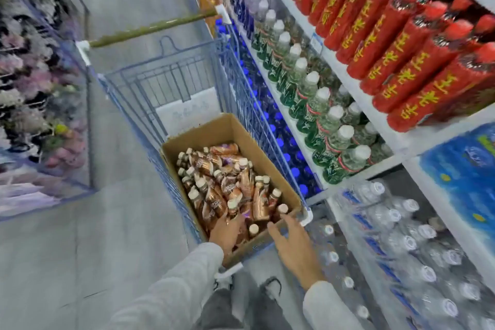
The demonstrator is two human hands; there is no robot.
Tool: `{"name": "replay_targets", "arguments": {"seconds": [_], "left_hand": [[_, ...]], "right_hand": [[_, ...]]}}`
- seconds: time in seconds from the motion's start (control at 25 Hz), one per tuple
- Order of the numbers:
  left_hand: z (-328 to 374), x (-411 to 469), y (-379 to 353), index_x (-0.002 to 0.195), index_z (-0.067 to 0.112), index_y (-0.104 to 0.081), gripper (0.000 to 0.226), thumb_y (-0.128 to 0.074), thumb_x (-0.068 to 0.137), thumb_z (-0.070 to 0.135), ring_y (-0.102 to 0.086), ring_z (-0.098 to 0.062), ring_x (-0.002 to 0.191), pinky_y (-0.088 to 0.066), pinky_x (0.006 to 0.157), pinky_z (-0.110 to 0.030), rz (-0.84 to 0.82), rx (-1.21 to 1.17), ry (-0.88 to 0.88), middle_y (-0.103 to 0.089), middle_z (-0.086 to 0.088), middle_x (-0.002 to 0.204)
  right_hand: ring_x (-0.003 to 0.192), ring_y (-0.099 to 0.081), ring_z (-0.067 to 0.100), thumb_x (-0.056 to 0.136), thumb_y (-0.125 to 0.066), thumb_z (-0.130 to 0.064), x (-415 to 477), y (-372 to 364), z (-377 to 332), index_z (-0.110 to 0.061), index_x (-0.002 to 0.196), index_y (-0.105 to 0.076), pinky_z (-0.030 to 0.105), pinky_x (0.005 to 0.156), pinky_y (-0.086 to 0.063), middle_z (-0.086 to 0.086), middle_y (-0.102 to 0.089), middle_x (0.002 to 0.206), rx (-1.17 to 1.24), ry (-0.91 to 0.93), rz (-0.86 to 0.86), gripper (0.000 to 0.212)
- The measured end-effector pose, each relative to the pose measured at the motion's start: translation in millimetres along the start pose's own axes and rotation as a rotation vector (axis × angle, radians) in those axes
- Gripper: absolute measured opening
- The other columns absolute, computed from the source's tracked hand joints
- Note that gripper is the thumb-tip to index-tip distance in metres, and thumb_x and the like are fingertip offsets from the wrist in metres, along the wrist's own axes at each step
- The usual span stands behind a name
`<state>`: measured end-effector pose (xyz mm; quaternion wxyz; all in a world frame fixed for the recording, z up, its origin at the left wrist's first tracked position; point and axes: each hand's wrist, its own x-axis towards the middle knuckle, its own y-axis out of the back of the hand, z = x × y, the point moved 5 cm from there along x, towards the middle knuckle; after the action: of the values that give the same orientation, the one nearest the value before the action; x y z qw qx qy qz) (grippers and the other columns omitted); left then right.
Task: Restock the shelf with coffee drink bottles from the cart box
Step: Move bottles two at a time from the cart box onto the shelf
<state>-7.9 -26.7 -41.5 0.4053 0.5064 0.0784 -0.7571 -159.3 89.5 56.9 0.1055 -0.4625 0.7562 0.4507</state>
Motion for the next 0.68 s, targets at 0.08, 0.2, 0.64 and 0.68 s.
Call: {"name": "replay_targets", "arguments": {"seconds": [0.08,0.2,0.64,0.68], "left_hand": [[-6.5,21.2,-14.3,0.115,0.01,-0.067,0.045,-0.066,0.086,0.044,-0.062,-0.03,0.094,-0.052,0.093,-0.042,0.004,-0.135,0.105,-0.068,-0.015,0.117],[-13.0,45.8,-33.5,0.14,0.01,-0.056,0.059,-0.07,0.089,0.034,-0.059,-0.031,0.114,-0.044,0.1,-0.035,0.031,-0.249,0.148,-0.063,-0.012,0.135],[-34.4,92.2,-56.4,0.134,0.019,-0.053,0.056,-0.075,0.087,0.037,-0.059,-0.037,0.124,-0.046,0.107,-0.043,0.27,-0.148,0.188,-0.062,-0.013,0.136],[-32.4,88.4,-53.3,0.133,0.02,-0.055,0.054,-0.075,0.086,0.038,-0.059,-0.036,0.121,-0.047,0.106,-0.044,0.279,-0.144,0.153,-0.063,-0.012,0.134]], "right_hand": [[0.146,-0.038,0.017,0.098,-0.051,-0.059,13.1,-12.2,7.3,-0.027,0.154,-0.04,0.036,0.114,-0.035,-0.004,-0.039,0.16,0.01,-0.026,-0.044,0.066],[0.141,-0.042,0.014,0.097,-0.051,-0.061,20.6,-21.5,17.2,-0.029,0.151,-0.042,0.035,0.112,-0.035,-0.006,-0.042,0.158,-0.008,-0.077,-0.11,0.063],[0.136,-0.046,0.014,0.099,-0.054,-0.055,70.1,-25.8,33.5,-0.032,0.144,-0.05,0.029,0.104,-0.037,-0.008,-0.051,0.147,-0.028,-0.111,-0.205,0.051],[0.136,-0.047,0.016,0.099,-0.054,-0.053,77.6,-26.8,31.6,-0.032,0.144,-0.05,0.03,0.104,-0.038,-0.007,-0.052,0.146,-0.021,-0.103,-0.21,0.05]]}}
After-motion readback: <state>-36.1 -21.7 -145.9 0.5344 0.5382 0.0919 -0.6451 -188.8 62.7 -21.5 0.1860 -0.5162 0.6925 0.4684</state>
